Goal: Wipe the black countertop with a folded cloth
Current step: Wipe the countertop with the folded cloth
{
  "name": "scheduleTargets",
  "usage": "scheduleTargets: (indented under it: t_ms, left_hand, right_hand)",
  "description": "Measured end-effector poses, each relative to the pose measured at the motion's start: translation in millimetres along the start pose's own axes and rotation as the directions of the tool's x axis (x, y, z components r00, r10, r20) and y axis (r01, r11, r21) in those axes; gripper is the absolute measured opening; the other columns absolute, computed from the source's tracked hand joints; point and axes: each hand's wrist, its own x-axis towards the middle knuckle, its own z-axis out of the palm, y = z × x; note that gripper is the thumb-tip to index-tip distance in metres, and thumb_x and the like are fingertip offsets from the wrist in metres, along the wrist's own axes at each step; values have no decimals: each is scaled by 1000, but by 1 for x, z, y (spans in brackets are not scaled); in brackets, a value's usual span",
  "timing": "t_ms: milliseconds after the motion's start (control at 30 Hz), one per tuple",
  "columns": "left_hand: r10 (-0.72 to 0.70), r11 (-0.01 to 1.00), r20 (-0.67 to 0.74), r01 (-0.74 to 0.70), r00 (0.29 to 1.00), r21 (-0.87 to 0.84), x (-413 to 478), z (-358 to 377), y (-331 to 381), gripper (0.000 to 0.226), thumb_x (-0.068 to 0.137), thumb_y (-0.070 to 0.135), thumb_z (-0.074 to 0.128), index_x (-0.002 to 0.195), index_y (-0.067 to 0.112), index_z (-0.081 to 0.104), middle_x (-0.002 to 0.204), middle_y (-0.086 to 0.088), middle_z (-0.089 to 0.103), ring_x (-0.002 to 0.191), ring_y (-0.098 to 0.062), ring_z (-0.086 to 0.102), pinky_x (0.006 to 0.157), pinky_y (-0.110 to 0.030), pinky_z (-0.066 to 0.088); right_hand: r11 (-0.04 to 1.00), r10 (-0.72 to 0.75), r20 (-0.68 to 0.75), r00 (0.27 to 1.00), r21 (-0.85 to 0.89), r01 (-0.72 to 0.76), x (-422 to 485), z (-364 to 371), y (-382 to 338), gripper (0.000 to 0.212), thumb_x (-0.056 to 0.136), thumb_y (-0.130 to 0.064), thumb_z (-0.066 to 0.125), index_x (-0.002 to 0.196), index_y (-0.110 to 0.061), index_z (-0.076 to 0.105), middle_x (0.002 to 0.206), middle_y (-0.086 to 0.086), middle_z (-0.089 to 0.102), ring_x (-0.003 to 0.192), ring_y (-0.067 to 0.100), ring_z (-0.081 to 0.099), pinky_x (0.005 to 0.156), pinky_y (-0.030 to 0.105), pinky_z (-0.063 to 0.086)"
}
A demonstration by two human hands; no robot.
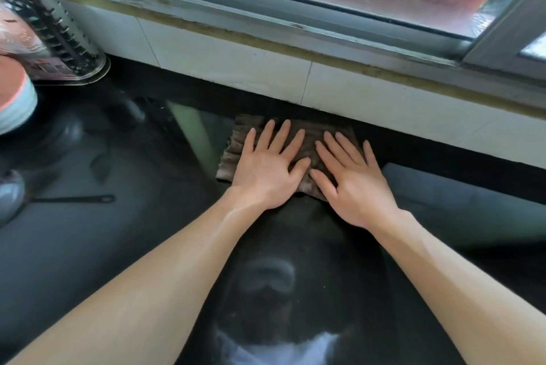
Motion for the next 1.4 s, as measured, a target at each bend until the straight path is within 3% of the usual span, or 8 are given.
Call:
scheduleTargets:
  t_ms: [167, 333, 467, 633, 867, 1067, 1400]
  left_hand:
    - [72, 997, 32, -73, 997, 15, -48, 8, 37, 66, 96, 60, 5, 156, 34, 1, 165, 3, -5, 150, -19, -12, 120, -46, -8]
    - [127, 992, 54, -126, 990, -11, -103, 19, 65, 63, 97, 60, 4, 155, 35, -5, 164, 5, -11, 148, -16, -20, 120, -46, -10]
    - [123, 992, 72, -123, 990, -6, -122, 25, 77, 62, 99, 59, 6, 155, 35, -3, 164, 5, -12, 148, -17, -22, 120, -50, -7]
    - [95, 995, 58, -96, 994, 11, -99, 25, 83, 63, 96, 62, 3, 153, 38, -8, 163, 7, -16, 147, -15, -24, 119, -48, -11]
    - [75, 997, 56, -76, 996, 12, 7, 23, 106, 63, 98, 61, 12, 155, 36, 4, 165, 6, -4, 150, -18, -11, 116, -44, -15]
    - [78, 994, 51, -81, 996, 67, 38, 28, 118, 62, 100, 59, 13, 156, 34, 4, 166, 2, -1, 151, -21, -8, 117, -46, -13]
    - [84, 995, 58, -87, 995, 49, -63, 31, 139, 67, 96, 62, 7, 156, 34, 4, 166, 4, -2, 151, -18, -9, 121, -45, -5]
  right_hand:
    - [997, 71, 2, 997, -15, -71, -77, 5, -1, 70, 94, -65, -1, 153, -29, 10, 162, -8, 4, 148, 6, -9, 121, 45, -6]
    - [997, 71, -92, 993, 34, -68, -146, 14, -13, 64, 100, -51, 25, 147, -10, 37, 157, 5, 30, 148, 20, 20, 118, 54, 12]
    - [998, 2, -132, 991, 60, 6, -173, 22, -10, 60, 100, -45, 33, 143, -3, 42, 154, 9, 36, 146, 21, 26, 117, 48, 19]
    - [999, 34, -69, 997, 15, -33, -153, 13, 10, 64, 101, -53, 22, 148, -13, 34, 158, 3, 26, 149, 17, 16, 118, 48, 12]
    - [992, 122, -34, 992, -34, -123, -82, 0, 79, 68, 96, -61, 4, 154, -24, 11, 162, -4, 4, 148, 9, -9, 118, 39, -17]
    - [994, 108, 39, 993, -4, -108, -57, -4, 111, 71, 94, -61, 4, 155, -24, 8, 164, -4, 1, 148, 10, -10, 118, 42, -16]
    - [996, 88, -41, 995, 0, -88, -154, 9, 75, 69, 97, -63, 4, 154, -25, 13, 162, -5, 4, 149, 10, -7, 119, 42, -12]
